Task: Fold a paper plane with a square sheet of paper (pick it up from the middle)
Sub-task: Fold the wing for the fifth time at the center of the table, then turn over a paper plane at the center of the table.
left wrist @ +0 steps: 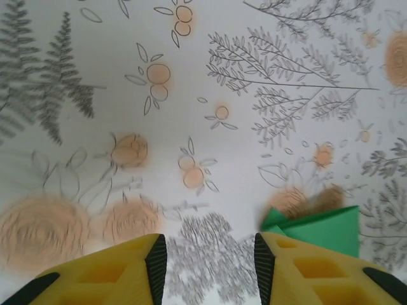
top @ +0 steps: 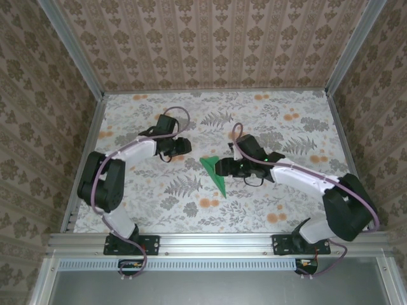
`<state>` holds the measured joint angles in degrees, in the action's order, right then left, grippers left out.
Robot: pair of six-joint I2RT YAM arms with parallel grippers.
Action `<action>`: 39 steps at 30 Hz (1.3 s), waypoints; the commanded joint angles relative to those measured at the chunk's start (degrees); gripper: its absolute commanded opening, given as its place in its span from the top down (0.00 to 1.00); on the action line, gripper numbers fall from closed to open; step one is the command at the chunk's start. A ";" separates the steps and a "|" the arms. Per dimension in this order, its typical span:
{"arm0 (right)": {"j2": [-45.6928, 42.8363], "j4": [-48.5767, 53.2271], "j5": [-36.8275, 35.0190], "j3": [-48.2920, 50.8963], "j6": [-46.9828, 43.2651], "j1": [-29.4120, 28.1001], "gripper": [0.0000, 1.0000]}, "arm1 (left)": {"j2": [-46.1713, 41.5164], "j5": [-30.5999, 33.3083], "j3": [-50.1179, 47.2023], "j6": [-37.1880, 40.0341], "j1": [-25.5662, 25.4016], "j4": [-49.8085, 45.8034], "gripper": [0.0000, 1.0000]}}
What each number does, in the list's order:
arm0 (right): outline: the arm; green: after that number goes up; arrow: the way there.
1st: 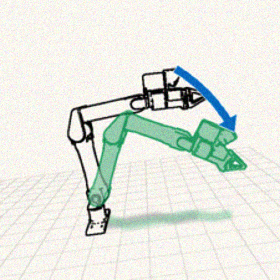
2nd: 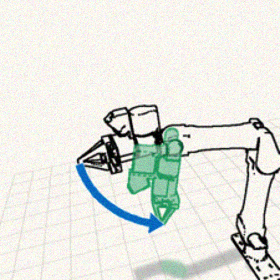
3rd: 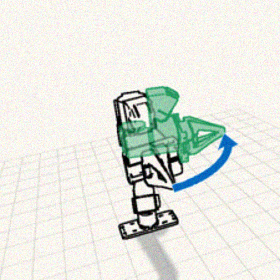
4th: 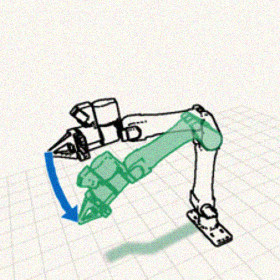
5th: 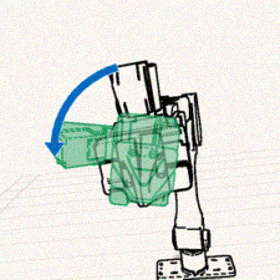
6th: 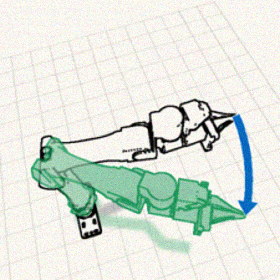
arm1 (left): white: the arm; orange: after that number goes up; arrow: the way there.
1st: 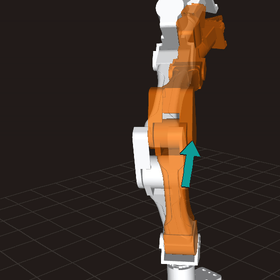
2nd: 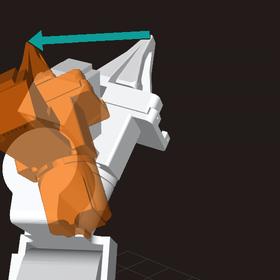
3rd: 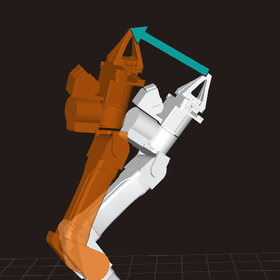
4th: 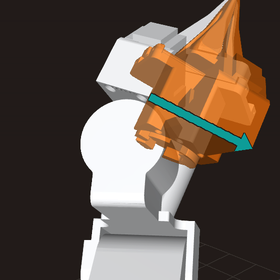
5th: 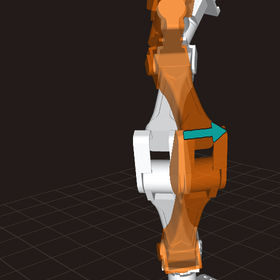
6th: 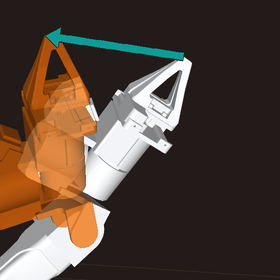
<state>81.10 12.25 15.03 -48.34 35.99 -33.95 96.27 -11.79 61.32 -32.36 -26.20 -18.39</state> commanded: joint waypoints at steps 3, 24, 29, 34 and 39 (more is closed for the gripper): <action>-5.00 4.66 -11.79 3.99 0.71 3.30 0.29 | -6.18 9.69 -1.92 -6.32 -7.91 -8.46 0.47; -5.95 3.37 -13.18 8.57 2.76 4.86 0.23 | 3.22 1.94 -2.30 -25.19 -19.44 2.88 0.58; -6.63 3.94 -13.18 8.35 2.94 4.86 0.23 | 2.02 1.46 -3.75 -25.84 -19.42 4.91 0.74; -8.03 3.32 -12.34 8.52 3.43 4.86 0.23 | -0.20 0.26 -4.92 -24.21 -19.28 7.22 0.90; -11.02 2.61 -11.54 8.95 3.95 4.94 0.23 | -2.35 -3.68 -5.22 -20.74 -19.33 10.77 1.00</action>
<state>72.51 14.96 3.20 -40.21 38.87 -29.28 96.73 -12.32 56.53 -55.83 -45.67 -11.31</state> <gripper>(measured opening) 0.774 0.059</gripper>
